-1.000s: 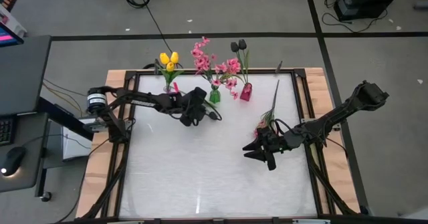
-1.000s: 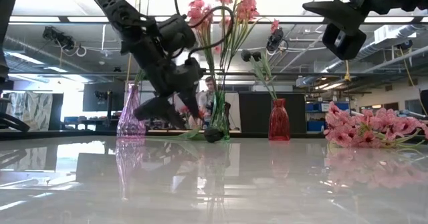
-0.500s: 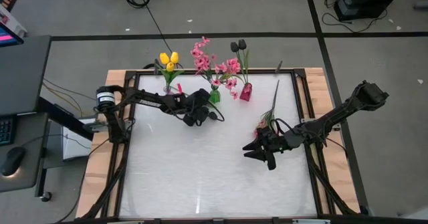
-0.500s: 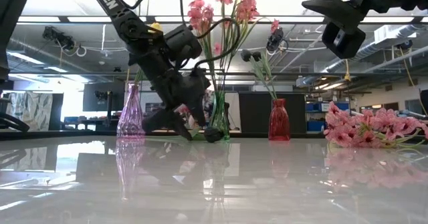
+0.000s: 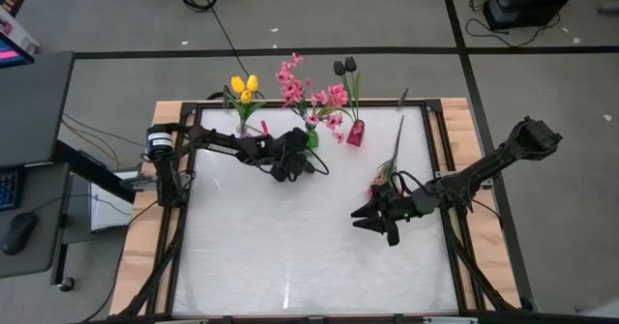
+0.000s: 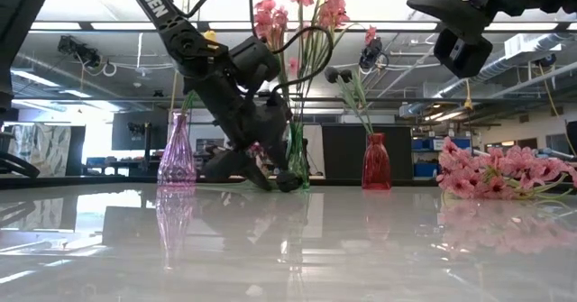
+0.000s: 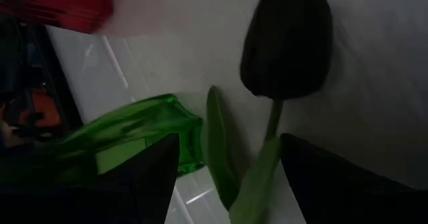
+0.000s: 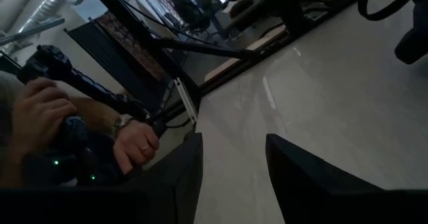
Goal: Sort flowers into vase by color
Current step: Put the black flower into the red vase
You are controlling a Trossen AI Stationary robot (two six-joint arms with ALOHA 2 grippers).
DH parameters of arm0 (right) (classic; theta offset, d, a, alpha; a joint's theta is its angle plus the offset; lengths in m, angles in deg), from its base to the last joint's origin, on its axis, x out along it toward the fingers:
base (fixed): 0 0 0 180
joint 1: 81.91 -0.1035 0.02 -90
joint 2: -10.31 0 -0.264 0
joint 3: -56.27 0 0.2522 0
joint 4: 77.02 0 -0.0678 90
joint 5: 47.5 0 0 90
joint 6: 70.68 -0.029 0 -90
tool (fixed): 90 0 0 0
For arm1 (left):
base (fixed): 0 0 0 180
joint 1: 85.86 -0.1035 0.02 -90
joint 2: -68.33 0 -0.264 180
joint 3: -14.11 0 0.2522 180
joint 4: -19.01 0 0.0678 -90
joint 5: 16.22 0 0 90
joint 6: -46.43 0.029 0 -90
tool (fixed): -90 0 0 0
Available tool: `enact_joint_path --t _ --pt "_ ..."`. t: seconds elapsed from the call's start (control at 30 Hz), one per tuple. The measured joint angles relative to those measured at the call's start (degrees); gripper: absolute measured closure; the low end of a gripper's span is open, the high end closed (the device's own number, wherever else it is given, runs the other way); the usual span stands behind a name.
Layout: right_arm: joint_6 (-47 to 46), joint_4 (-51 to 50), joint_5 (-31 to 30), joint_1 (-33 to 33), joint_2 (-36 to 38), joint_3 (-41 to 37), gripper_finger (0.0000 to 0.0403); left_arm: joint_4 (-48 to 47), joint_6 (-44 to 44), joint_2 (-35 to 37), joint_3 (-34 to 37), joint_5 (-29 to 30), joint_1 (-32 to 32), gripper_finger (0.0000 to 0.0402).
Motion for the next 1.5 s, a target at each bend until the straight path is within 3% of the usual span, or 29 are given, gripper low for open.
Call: enact_joint_path --t 0.37,0.87,1.07,1.5 --pt "0.00 0.85 0.02 0.00 0.00 0.00 0.0231 0.22 0.26 -0.55 -0.04 0.94 0.15 0.0146" --pt "0.00 0.85 0.02 0.00 0.00 0.00 0.0231 -0.23 -0.13 -0.84 0.13 3.52 0.12 0.0275" --pt "0.00 0.84 0.02 0.01 0.00 0.00 0.0231 -0.22 -0.08 -0.89 0.15 6.91 0.04 0.0308" --pt "0.00 0.83 0.02 0.00 0.00 0.00 0.0231 -0.01 -0.22 -0.84 0.14 7.10 0.09 0.0374"
